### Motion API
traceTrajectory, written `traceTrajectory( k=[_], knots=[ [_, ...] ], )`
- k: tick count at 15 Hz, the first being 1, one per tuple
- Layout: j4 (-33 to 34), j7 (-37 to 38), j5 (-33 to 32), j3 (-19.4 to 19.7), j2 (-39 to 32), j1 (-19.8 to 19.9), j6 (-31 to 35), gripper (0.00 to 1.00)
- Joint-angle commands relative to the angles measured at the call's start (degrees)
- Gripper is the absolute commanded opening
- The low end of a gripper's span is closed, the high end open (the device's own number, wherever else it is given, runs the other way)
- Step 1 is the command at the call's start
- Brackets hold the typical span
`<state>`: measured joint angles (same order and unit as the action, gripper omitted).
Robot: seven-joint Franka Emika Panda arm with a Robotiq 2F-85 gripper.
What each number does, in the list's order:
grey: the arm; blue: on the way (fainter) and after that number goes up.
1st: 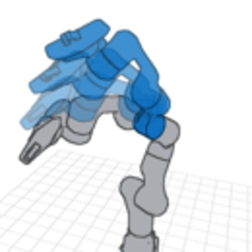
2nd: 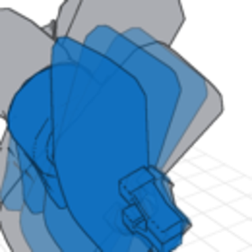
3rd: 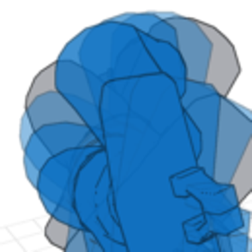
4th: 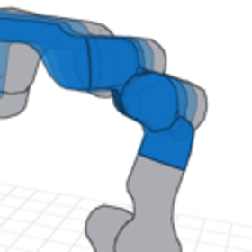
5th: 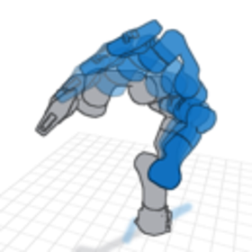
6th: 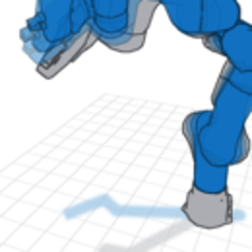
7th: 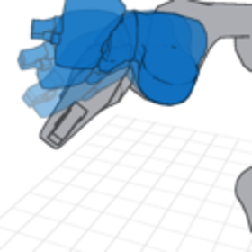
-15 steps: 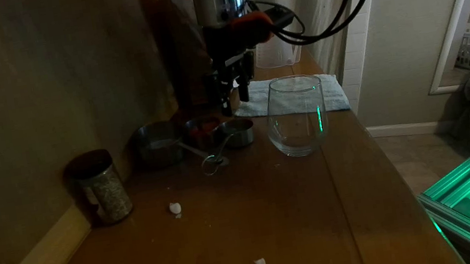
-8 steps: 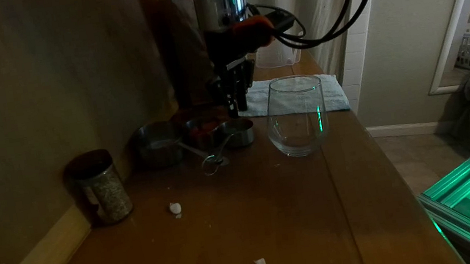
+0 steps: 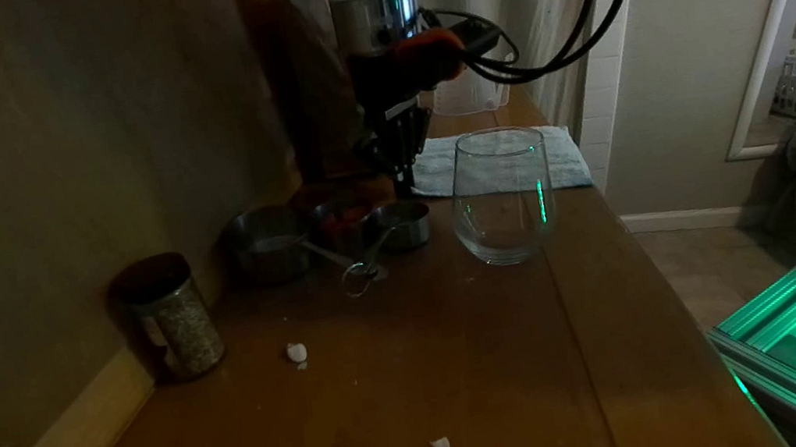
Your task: Fold the towel into a triangle twice.
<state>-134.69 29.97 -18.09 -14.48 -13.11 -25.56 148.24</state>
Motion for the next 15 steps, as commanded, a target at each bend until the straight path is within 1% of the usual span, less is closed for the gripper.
traceTrajectory(
  k=[1, 4, 7, 11, 15],
  knots=[
    [-0.36, -0.55, 0.53, 0.69, 1.41, 0.08, -0.56, 0.04],
    [-1.39, -0.41, 0.19, 1.53, 4.56, 0.88, -1.95, 0.04],
    [-2.25, -0.30, -0.19, 2.47, 8.00, 2.53, -3.39, 0.04],
    [-3.76, -1.44, 0.81, 2.45, 11.74, 5.58, -5.57, 0.03],
    [-6.47, -3.07, 3.22, 2.05, 13.72, 8.03, -6.33, 0.03]
  ],
)
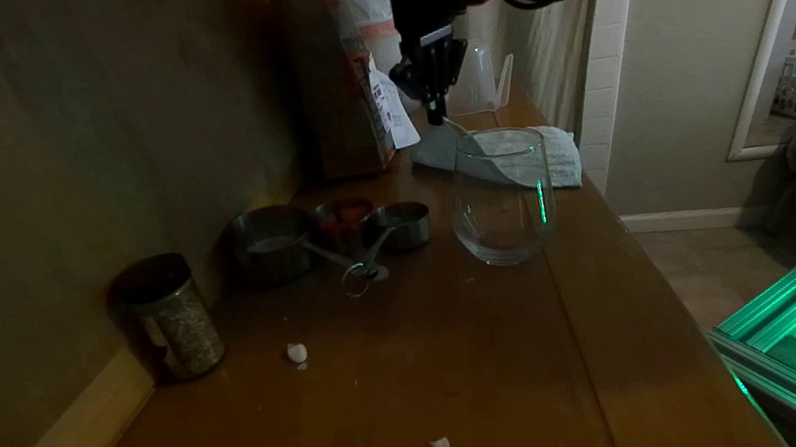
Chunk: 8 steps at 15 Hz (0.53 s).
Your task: Fold the towel into a triangle twice.
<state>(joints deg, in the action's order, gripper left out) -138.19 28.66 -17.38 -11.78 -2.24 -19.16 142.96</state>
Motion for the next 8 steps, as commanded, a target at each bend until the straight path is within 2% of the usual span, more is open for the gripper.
traceTrajectory(
  k=[1, 3, 8],
  knots=[
    [-3.63, -2.06, 3.07, -0.64, 3.09, 2.08, -0.96, 0.03],
    [-2.07, -0.55, 1.25, -0.96, 1.12, 2.28, -0.37, 0.04],
    [-3.11, -0.87, 1.64, -0.68, 1.37, 3.08, -0.37, 0.03]
  ],
)
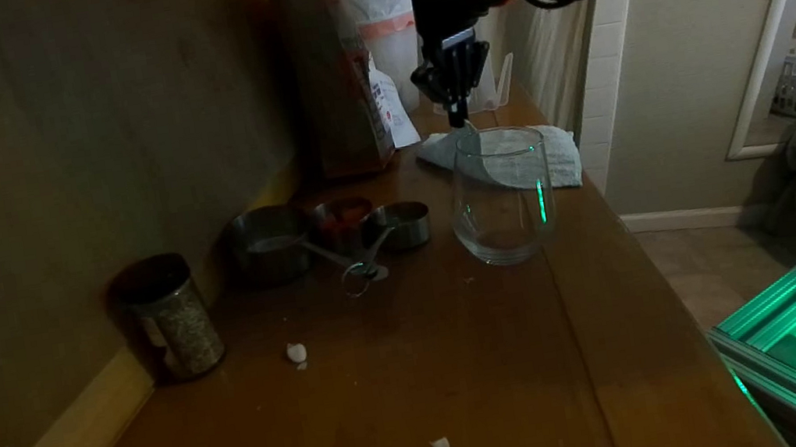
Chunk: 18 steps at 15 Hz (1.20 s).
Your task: Fold the towel into a triangle twice.
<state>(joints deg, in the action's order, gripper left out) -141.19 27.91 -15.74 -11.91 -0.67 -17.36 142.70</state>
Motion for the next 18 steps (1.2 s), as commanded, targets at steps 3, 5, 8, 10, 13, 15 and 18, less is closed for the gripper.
traceTrajectory(
  k=[3, 5, 8, 10, 13, 15, 18],
  knots=[
    [-2.02, 0.95, -1.27, 0.86, 0.41, 3.04, 0.08, 0.03],
    [-3.61, 1.43, -2.24, 2.00, 0.92, 4.67, 0.61, 0.03],
    [-5.40, 0.50, -0.78, 3.32, 1.75, 6.70, 0.04, 0.03],
    [-6.54, 0.90, -0.65, 4.03, 2.50, 7.81, -0.41, 0.03],
    [-7.91, 1.23, -0.79, 4.80, 3.22, 9.16, -0.36, 0.03],
    [-8.76, 1.38, -0.77, 5.05, 3.74, 9.86, -0.27, 0.03],
    [-10.10, 1.49, 0.00, 5.04, 4.97, 10.39, -0.25, 0.03]
  ],
)
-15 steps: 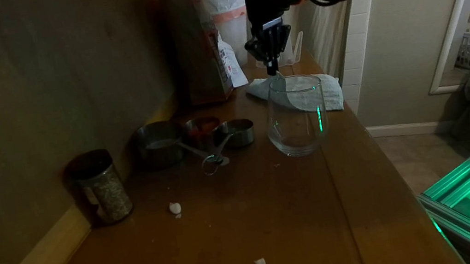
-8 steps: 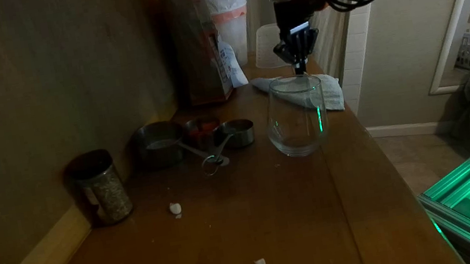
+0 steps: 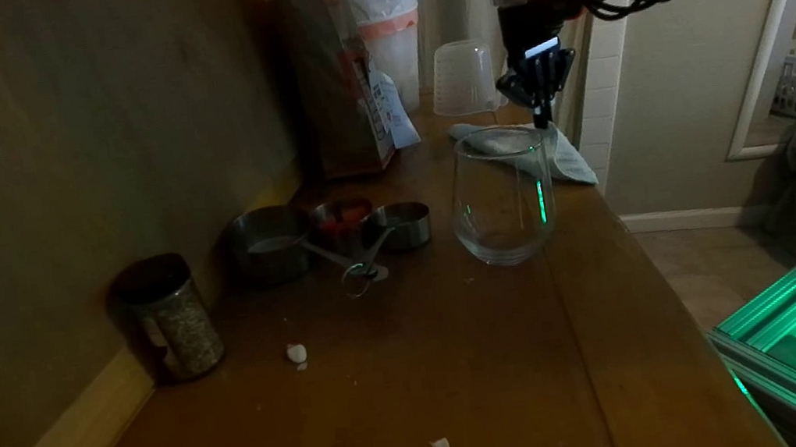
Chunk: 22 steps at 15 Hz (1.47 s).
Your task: Fold the towel into a triangle twice.
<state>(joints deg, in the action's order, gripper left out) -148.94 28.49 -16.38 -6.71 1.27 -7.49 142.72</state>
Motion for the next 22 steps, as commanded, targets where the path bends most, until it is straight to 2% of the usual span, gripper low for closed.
traceTrajectory(
  k=[1, 7, 12, 16, 22],
  knots=[
    [-2.30, 0.92, 0.62, -0.29, 2.87, 0.60, -0.07, 0.03],
    [0.00, 0.25, 2.02, -2.03, 0.97, -0.64, 1.91, 0.03],
    [2.73, -0.33, 1.74, -4.07, -3.96, -2.32, 1.65, 0.03],
    [4.46, 0.00, 1.01, -3.97, -8.36, -3.70, 1.86, 0.03],
    [6.90, -3.49, 4.73, -5.21, -10.50, -5.68, 3.02, 0.03]
  ],
)
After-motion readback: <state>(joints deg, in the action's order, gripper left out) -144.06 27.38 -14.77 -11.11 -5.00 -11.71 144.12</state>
